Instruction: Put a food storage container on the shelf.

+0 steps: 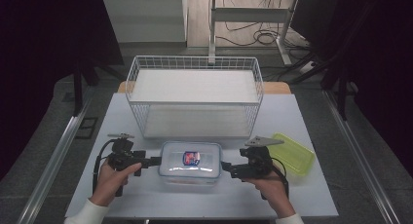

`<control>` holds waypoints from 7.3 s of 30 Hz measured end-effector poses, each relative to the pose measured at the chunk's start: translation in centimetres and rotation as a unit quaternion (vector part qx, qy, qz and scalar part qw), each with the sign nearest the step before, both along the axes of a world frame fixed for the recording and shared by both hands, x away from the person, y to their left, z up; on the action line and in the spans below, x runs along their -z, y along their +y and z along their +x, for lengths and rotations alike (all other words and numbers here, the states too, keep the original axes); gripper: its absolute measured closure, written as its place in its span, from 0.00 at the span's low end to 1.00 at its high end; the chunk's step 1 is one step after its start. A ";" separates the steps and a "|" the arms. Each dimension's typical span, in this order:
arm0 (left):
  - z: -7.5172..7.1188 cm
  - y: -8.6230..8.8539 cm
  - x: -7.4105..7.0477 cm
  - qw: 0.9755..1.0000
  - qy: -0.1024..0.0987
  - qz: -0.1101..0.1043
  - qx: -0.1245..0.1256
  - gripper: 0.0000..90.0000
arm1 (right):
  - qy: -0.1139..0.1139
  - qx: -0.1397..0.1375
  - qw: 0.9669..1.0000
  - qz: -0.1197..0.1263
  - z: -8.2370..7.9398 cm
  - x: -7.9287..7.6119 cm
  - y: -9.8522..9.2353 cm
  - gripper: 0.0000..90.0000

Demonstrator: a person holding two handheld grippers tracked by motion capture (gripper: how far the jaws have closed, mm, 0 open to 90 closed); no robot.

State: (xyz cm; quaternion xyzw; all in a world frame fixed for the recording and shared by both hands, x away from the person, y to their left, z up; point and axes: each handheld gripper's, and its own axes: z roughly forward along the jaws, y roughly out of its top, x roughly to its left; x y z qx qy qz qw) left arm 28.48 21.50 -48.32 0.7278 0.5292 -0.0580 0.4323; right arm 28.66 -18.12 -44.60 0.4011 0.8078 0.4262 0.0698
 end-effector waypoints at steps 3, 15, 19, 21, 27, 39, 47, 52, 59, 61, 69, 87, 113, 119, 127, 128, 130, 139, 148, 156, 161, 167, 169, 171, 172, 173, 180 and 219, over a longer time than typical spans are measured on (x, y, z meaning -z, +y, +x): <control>0.7 -0.7 0.8 1.000 0.013 -0.007 0.016 0.07 | 0.001 -0.003 1.000 -0.002 -0.2 0.3 0.0 0.15; 2.0 -1.6 3.1 0.996 0.063 -0.037 0.041 0.13 | 0.002 -0.006 1.000 0.001 0.1 0.5 -0.1 0.16; 2.0 -1.9 3.2 0.996 0.064 -0.049 0.050 0.23 | 0.000 -0.005 1.000 -0.001 0.2 0.4 -0.3 0.16; 1.9 -1.8 3.1 0.996 0.059 -0.045 0.048 0.25 | 0.001 -0.002 1.000 -0.002 0.1 0.5 -0.4 0.16; 1.9 -1.7 3.0 0.996 0.059 -0.047 0.046 0.28 | 0.009 -0.003 1.000 -0.004 0.2 0.8 0.0 0.17; 1.8 -1.8 3.1 0.997 0.054 -0.045 0.045 0.29 | 0.083 0.000 0.997 0.009 2.0 3.3 1.6 0.18; 1.8 -1.8 3.1 0.997 0.052 -0.046 0.046 0.28 | 0.120 0.007 0.992 0.041 3.0 4.0 2.0 0.19; 1.8 -1.8 3.1 0.996 0.052 -0.046 0.047 0.28 | 0.139 0.008 0.989 0.049 3.7 4.7 2.3 0.18; 1.8 -1.8 3.1 0.997 0.052 -0.046 0.046 0.28 | 0.172 0.010 0.981 0.086 4.3 5.5 2.6 0.22; 1.8 -1.8 3.1 0.997 0.052 -0.046 0.046 0.28 | 0.183 0.009 0.979 0.094 4.4 5.6 2.7 0.24; 1.6 -1.9 2.9 0.997 0.049 -0.039 0.044 0.28 | 0.186 0.009 0.978 0.094 4.1 5.3 2.5 0.32; -1.5 -1.4 2.0 0.998 -0.024 -0.024 0.053 0.41 | 0.127 -0.018 0.985 0.115 1.7 4.6 1.3 0.47; -3.1 0.0 2.2 0.995 -0.053 -0.055 0.071 0.56 | 0.076 -0.044 0.989 0.120 -0.5 4.4 0.6 0.55; -3.2 0.0 2.3 0.995 -0.051 -0.064 0.063 0.56 | 0.081 -0.036 0.988 0.127 -0.4 4.4 0.6 0.55; -3.4 0.0 2.2 0.995 -0.051 -0.065 0.062 0.57 | 0.088 -0.033 0.986 0.138 -0.5 4.4 0.5 0.57; -3.4 0.0 2.2 0.995 -0.051 -0.064 0.062 0.57 | 0.085 -0.033 0.986 0.139 -0.5 4.4 0.5 0.57; -3.4 0.0 2.2 0.995 -0.051 -0.065 0.063 0.57 | 0.088 -0.031 0.985 0.142 -0.6 4.4 0.4 0.57; -3.6 -0.1 1.7 0.994 -0.061 -0.063 0.060 0.58 | 0.083 -0.029 0.985 0.147 -0.7 4.3 0.3 0.57; -3.6 -0.2 0.8 0.993 -0.075 -0.060 0.064 0.58 | 0.064 -0.035 0.987 0.145 -0.7 3.2 0.2 0.57; -3.5 -0.1 0.0 0.992 -0.083 -0.063 0.065 0.58 | 0.047 -0.037 0.987 0.147 -0.7 2.1 0.3 0.57; -3.2 -0.1 -0.5 0.992 -0.088 -0.062 0.068 0.58 | 0.039 -0.037 0.988 0.147 -0.7 1.6 0.3 0.57; -2.9 -0.2 -1.2 0.991 -0.093 -0.063 0.069 0.58 | 0.029 -0.037 0.988 0.147 -0.4 0.6 0.2 0.57; -2.5 -0.2 -1.6 0.991 -0.095 -0.064 0.069 0.58 | 0.025 -0.037 0.988 0.147 -0.2 0.3 0.2 0.57; -2.3 -0.2 -1.9 0.991 -0.095 -0.065 0.069 0.58 | 0.022 -0.037 0.988 0.147 0.0 0.0 0.2 0.57; -2.1 -0.2 -2.1 0.991 -0.096 -0.066 0.069 0.58 | 0.021 -0.037 0.988 0.148 0.1 -0.2 0.2 0.57; -2.0 -0.2 -2.3 0.991 -0.098 -0.067 0.069 0.58 | 0.022 -0.036 0.988 0.148 0.2 -0.4 0.2 0.57; -1.2 -0.1 -4.1 0.989 -0.110 -0.070 0.070 0.58 | 0.014 -0.036 0.988 0.150 0.9 -2.0 0.1 0.57; 4.4 0.4 -14.5 0.978 -0.184 -0.048 0.080 0.58 | -0.058 -0.038 0.985 0.157 5.8 -11.6 0.7 0.57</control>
